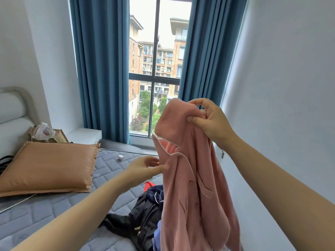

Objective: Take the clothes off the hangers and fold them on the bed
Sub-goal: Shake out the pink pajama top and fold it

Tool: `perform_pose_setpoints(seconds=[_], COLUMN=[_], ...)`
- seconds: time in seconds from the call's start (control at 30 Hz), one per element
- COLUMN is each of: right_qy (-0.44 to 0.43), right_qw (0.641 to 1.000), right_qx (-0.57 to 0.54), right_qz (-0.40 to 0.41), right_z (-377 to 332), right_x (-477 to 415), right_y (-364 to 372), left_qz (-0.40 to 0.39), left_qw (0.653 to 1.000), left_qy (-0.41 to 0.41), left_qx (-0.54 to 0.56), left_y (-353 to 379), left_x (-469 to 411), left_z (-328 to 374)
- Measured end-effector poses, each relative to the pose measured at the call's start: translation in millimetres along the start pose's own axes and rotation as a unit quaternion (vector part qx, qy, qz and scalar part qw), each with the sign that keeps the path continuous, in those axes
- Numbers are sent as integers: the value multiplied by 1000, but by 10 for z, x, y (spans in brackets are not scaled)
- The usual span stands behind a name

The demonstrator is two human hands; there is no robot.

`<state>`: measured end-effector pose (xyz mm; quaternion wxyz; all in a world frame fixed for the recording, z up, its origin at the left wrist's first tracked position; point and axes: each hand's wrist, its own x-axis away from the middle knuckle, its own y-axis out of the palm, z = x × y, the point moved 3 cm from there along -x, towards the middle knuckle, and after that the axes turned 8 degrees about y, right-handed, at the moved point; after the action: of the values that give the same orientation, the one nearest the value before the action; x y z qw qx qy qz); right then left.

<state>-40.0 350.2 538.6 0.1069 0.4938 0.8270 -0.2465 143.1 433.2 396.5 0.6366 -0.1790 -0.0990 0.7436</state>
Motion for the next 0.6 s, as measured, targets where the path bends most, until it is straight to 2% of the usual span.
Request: perform_pose_setpoints(seconds=[0.07, 0.17, 0.27, 0.37, 0.47, 0.6], right_qy=[-3, 1, 8, 10, 12, 13], right_qw=[1000, 999, 999, 999, 999, 999], right_qx=[7, 3, -8, -12, -16, -35], right_qz=[14, 36, 47, 42, 36, 36], right_z=[-34, -61, -69, -60, -43, -30], right_x=[1, 1, 14, 44, 71, 87], right_y=[-56, -143, -239, -278, -293, -318], left_qz=[-36, -26, -44, -63, -75, -84], left_qw=[999, 998, 996, 987, 974, 965], left_qy=[0, -26, -16, -11, -38, -76], left_qx=[22, 48, 75, 148, 210, 235], left_y=[142, 309, 407, 479, 506, 569], left_x=[-20, -78, -143, -213, -240, -213], left_z=[-18, -56, -42, 18, 55, -6])
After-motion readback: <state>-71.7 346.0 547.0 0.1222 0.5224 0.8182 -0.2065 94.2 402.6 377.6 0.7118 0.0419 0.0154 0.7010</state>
